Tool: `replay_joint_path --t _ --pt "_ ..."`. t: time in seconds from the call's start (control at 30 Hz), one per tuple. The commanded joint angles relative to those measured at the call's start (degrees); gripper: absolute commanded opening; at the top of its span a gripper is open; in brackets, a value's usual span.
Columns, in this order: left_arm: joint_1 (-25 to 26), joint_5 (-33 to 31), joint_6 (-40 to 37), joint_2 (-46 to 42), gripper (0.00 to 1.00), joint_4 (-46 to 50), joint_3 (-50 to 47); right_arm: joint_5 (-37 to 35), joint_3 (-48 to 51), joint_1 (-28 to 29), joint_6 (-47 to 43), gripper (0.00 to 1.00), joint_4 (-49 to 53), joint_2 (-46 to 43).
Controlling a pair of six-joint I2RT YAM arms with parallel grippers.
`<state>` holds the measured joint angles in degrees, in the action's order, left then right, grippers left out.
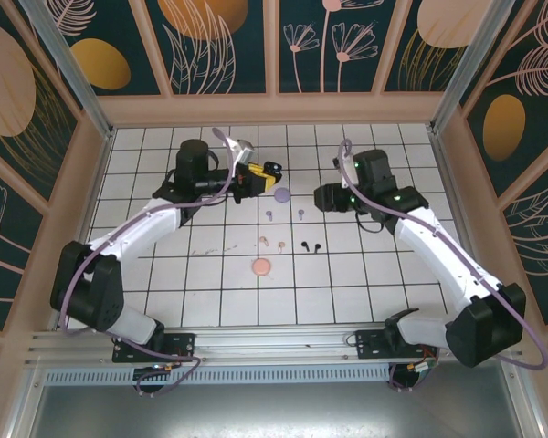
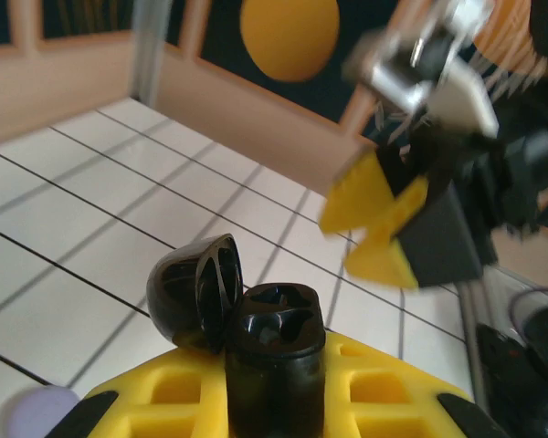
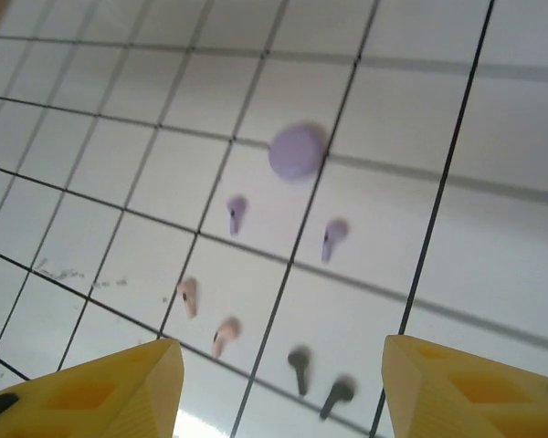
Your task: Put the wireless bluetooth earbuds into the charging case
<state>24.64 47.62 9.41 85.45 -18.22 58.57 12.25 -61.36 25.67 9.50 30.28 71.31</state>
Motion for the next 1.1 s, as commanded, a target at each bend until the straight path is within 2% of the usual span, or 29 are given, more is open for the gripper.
replay_joint_path --t 0.0,0.23,0.33,0.57,0.8,1.07 --pt "-0.3 -9.0 3.2 -3.9 0.00 -18.5 -6.3 -3.1 3.1 2.5 7.2 0.59 -2.2 0.7" --pt "-0.1 -16.7 0.1 -8.3 0.00 -45.9 -20.1 -2.7 8.0 4.9 5.2 0.56 -4.1 6.7" --pt "0.2 -19.5 -1.0 -8.6 0.00 -53.3 -23.2 -3.4 8.1 5.4 4.4 0.54 -4.3 10.2" --pt "2.0 -24.8 0.0 -8.5 0.00 -60.0 -24.7 -6.1 6.2 9.3 3.8 0.52 -3.5 17.1" --pt "3.0 -25.0 0.4 -8.5 0.00 -54.8 -21.7 -8.6 4.1 11.7 4.0 0.48 -2.9 21.8" --pt "3.4 -24.6 -0.3 -8.3 0.00 -54.2 -22.0 -10.9 1.3 13.3 3.9 0.47 -2.2 26.2"
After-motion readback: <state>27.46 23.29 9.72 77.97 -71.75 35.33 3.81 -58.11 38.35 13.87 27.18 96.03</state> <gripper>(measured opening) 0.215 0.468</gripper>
